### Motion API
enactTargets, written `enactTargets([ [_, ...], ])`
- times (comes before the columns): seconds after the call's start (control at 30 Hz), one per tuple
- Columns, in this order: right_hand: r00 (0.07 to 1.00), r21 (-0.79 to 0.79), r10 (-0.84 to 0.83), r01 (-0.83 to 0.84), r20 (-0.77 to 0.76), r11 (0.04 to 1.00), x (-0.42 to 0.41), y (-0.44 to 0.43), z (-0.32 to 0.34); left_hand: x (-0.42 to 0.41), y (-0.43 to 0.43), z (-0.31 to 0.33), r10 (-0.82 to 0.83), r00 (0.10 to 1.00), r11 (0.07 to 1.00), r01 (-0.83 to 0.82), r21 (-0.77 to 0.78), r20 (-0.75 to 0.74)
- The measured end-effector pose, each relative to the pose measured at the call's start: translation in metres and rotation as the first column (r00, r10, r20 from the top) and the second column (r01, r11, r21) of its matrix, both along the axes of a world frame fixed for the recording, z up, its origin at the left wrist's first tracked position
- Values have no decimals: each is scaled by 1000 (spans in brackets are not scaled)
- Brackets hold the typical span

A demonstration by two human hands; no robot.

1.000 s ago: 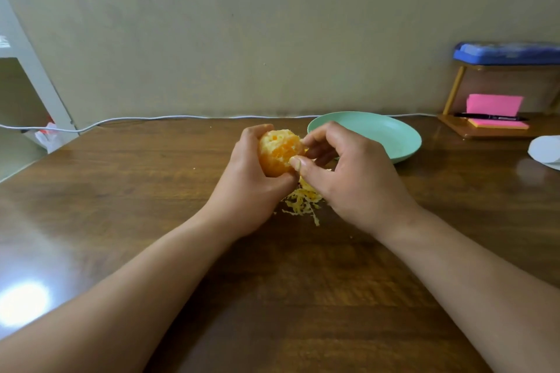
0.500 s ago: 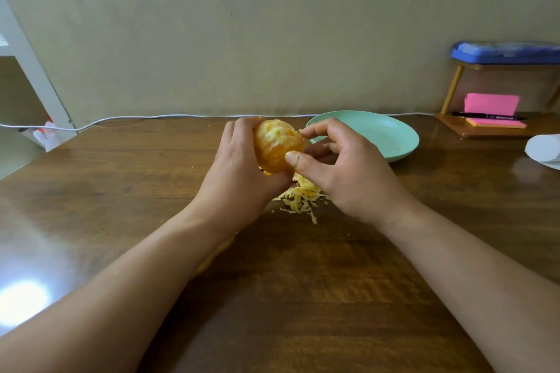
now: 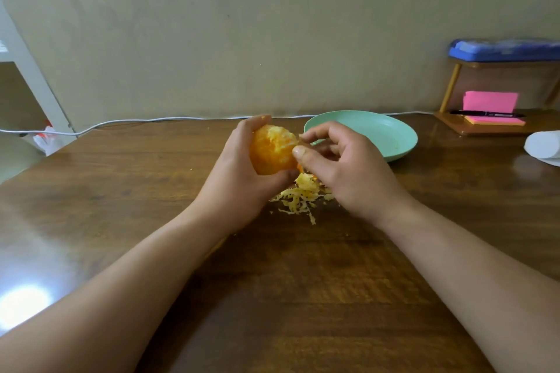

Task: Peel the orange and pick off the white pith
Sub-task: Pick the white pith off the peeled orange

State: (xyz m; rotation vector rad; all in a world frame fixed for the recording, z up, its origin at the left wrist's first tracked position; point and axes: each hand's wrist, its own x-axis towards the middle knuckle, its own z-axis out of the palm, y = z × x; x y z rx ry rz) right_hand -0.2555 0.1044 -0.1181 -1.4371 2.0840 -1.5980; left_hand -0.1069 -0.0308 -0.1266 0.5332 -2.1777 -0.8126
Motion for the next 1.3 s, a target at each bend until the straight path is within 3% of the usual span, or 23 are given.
enactTargets([
  [0.07,982,-22,-43,40,-182,999,0,3,2,-1,-2,-3,12,1000,1000,-12,-27,4],
  [0.13,964,-18,-56,53,-260,998,1,4,3,-1,-3,-4,10,1000,998,-10,-59,-4],
  [0.37,930,-33,-90,84,-356,996,3,4,4,-2,-2,-6,5,1000,988,-4,-154,10],
  [1.03,951,-75,-40,18,-306,997,-3,3,4,-1,-3,-5,-50,999,989,48,-138,-8],
  [1.3,988,-43,-2,-4,-156,999,-12,-1,0,2,-2,-4,-97,995,994,97,-42,17],
])
